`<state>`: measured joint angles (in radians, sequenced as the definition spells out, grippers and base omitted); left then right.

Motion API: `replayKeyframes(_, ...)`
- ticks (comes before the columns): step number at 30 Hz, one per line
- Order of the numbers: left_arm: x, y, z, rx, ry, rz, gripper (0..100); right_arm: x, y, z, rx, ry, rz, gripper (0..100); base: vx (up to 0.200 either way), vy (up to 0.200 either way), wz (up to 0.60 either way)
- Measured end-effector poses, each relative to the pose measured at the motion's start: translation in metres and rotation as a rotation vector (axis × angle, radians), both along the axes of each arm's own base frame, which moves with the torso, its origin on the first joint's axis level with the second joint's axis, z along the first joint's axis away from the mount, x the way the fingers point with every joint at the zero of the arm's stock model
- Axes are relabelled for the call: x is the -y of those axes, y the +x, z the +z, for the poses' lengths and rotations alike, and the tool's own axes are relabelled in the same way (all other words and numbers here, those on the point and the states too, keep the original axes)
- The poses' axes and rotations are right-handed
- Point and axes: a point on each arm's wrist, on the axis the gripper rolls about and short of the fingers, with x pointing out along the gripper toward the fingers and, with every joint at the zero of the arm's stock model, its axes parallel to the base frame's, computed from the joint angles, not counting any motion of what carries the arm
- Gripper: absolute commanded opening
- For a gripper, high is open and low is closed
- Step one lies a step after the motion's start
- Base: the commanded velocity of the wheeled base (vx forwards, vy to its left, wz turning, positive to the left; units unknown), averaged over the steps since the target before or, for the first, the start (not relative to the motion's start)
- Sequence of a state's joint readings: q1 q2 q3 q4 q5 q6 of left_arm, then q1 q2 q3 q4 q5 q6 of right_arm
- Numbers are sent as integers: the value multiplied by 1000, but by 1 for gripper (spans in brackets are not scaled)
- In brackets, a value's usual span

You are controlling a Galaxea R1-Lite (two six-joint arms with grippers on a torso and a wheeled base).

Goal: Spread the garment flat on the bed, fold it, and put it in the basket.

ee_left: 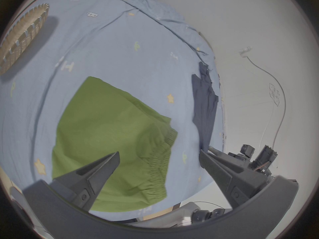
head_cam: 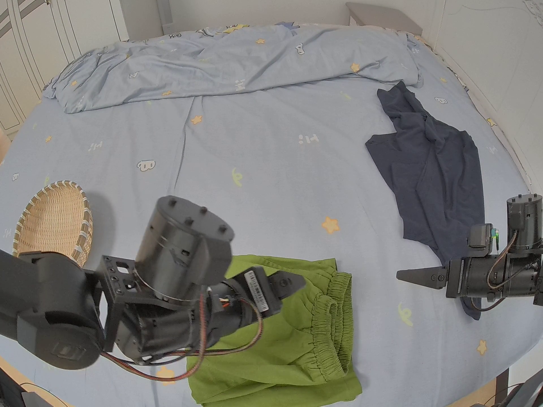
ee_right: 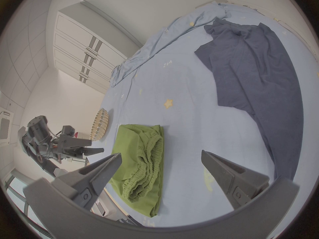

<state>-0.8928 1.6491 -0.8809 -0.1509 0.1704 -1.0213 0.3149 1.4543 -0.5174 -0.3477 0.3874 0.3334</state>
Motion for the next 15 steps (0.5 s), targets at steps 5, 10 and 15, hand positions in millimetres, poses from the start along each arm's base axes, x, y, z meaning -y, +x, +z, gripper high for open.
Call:
replayKeyframes(5,-40,13,-7,-22,-10,-61,100,-10,-6,3,7,7,53,100,0,0,0)
replayKeyframes(10,-94,22,-24,-6,-39,-120,100,-29,-14,10,30,21,152,100,0,0,0)
replayKeyframes(15,-126,22,-46,49,2,-136,100,-60,-25,16,49,35,305,100,0,0,0)
